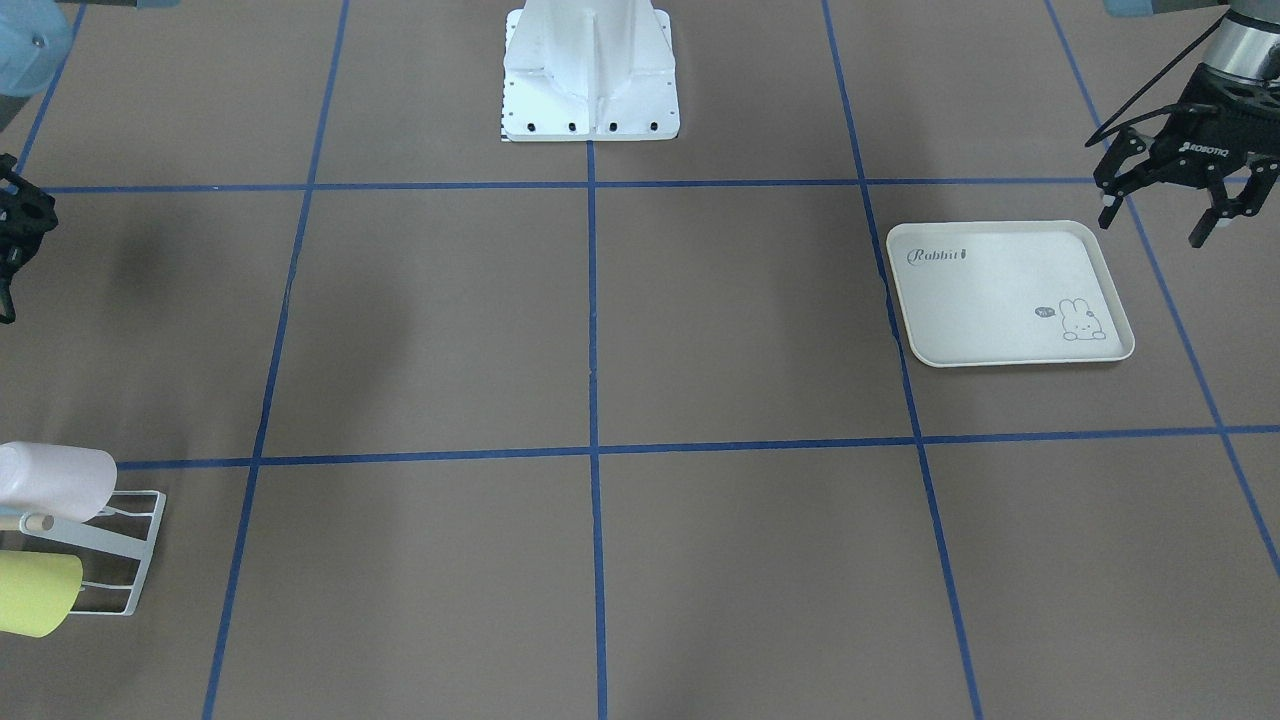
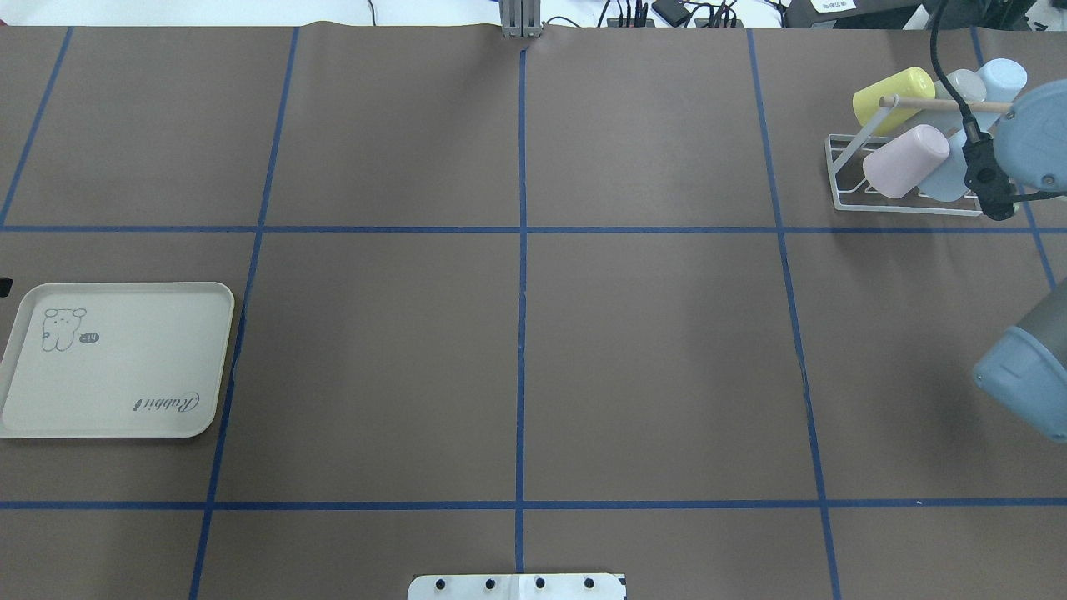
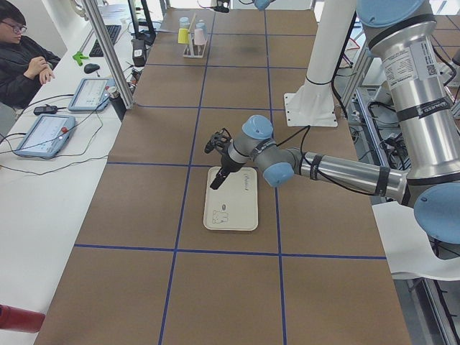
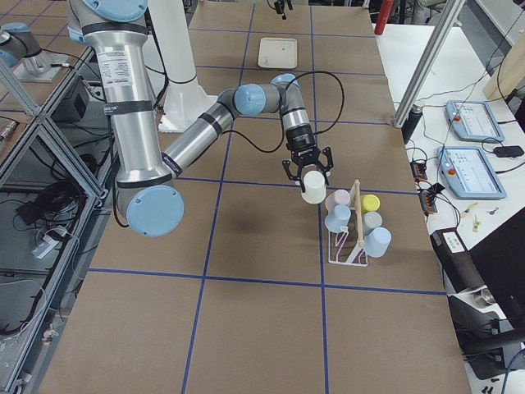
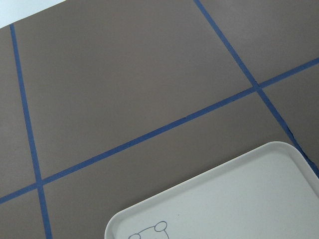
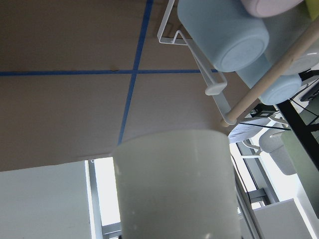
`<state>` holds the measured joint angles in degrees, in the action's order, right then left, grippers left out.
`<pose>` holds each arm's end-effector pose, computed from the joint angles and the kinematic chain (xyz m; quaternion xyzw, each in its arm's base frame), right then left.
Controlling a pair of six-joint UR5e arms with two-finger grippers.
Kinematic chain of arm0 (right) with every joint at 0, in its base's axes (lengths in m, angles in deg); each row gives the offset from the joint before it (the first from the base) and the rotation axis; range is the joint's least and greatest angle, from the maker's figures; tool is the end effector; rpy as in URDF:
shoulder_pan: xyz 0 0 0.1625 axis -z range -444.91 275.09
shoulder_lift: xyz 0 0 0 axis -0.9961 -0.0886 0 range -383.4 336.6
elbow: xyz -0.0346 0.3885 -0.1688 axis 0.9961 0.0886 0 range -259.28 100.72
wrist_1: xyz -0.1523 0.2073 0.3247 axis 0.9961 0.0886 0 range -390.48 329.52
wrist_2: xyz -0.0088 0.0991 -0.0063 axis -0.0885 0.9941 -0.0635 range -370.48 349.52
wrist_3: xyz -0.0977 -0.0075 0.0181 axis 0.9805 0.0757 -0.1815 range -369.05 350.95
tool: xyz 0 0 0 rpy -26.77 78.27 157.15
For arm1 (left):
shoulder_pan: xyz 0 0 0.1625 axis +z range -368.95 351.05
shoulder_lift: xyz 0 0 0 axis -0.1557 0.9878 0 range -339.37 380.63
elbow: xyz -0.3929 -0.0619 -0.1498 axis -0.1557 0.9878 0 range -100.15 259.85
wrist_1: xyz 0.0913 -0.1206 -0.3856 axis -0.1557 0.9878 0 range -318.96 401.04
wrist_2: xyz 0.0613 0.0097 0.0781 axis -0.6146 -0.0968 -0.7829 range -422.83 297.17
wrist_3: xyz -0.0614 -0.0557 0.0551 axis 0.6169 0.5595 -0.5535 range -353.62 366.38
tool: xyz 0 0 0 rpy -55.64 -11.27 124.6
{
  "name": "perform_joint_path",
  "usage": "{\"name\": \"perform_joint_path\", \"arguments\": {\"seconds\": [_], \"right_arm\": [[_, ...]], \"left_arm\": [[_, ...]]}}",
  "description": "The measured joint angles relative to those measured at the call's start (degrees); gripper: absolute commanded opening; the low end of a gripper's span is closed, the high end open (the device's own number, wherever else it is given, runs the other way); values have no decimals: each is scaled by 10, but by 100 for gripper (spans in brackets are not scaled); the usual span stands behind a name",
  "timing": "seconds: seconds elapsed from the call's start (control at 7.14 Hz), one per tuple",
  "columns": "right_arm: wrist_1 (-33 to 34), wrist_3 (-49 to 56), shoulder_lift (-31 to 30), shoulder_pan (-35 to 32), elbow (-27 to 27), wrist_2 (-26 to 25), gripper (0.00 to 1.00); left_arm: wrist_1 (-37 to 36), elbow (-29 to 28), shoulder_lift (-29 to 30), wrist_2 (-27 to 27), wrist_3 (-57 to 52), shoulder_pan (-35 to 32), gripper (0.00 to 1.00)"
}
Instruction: Transfer IKEA cup to right arm and place on rack
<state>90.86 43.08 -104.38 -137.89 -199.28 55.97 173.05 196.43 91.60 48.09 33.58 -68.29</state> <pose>-0.1523 -0.4894 0.4126 0.0383 0.2104 -0.6758 0.7054 0.1126 -0.3815 0.4972 0.2810 0.3436 0.1030 0.8901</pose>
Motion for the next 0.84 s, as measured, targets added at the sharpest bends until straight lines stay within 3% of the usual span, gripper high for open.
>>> {"name": "perform_joint_path", "arguments": {"seconds": [0.42, 0.84], "right_arm": [[-154, 57, -5, -18, 110, -17, 14], [-258, 89, -10, -31, 170, -17, 15]], "left_arm": [[0, 1, 1, 1, 7, 0, 100], [1, 2, 1, 1, 21, 0, 100]]}}
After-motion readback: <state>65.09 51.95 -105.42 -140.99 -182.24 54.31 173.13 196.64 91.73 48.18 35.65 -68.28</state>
